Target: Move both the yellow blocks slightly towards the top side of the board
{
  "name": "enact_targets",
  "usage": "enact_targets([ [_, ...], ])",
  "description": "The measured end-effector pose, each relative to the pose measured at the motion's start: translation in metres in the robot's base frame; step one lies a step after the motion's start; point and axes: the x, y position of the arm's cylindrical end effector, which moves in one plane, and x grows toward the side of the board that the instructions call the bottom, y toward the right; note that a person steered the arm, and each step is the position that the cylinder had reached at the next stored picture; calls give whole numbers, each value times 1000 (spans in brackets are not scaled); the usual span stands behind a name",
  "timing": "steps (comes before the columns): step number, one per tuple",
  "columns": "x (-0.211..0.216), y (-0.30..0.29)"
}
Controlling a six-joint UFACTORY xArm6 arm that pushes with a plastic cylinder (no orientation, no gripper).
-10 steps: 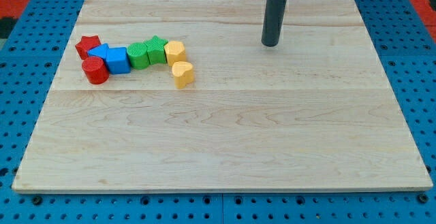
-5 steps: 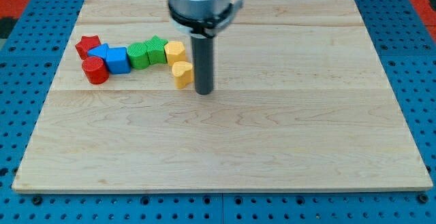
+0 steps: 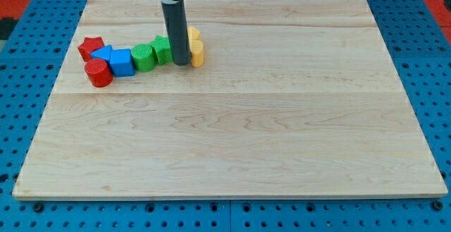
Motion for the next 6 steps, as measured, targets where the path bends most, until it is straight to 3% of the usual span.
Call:
enact_targets([
  [3, -45, -16],
  [4, -44, -37],
  [6, -82, -70],
])
